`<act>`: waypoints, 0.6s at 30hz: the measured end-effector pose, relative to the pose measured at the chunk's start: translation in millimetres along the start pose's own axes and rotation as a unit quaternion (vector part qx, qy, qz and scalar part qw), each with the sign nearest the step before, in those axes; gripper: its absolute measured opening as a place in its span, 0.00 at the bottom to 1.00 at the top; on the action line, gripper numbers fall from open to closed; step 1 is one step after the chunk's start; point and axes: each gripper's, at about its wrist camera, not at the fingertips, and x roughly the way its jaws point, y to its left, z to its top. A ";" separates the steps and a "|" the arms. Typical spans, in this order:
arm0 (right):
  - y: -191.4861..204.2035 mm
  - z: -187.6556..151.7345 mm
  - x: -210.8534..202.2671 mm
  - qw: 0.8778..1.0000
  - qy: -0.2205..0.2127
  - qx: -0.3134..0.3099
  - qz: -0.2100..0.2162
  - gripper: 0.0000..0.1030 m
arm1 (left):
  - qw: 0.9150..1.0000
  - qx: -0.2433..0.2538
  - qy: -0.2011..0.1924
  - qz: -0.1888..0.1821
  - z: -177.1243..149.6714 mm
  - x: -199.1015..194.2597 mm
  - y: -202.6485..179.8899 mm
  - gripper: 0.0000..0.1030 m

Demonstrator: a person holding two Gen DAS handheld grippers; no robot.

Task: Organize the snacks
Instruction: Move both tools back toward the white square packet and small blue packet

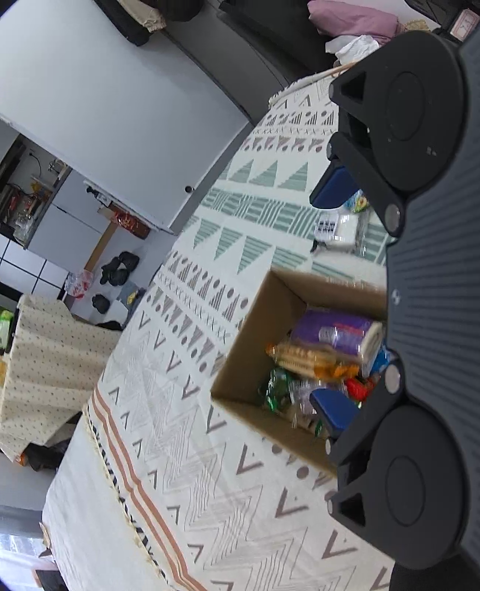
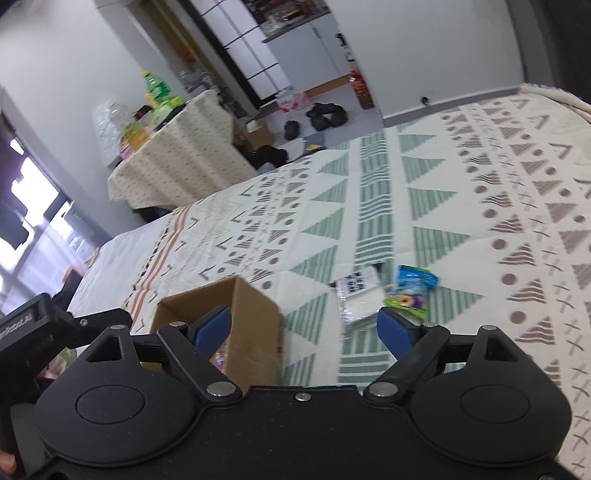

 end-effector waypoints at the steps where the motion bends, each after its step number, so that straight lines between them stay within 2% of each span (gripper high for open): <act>1: -4.1 0.7 -0.6 1.000 0.001 0.006 -0.003 0.83 | 1.000 0.004 0.000 -0.002 -0.7 1.0 -4.1 1.00; 6: -20.9 4.2 -2.5 0.999 0.003 0.031 -0.014 0.83 | 1.000 0.022 0.004 -0.017 -2.5 6.3 -26.0 1.00; 18: -57.9 17.0 -8.8 0.995 -0.006 0.090 -0.033 0.83 | 0.997 0.054 0.039 -0.024 -12.5 36.4 -71.1 1.00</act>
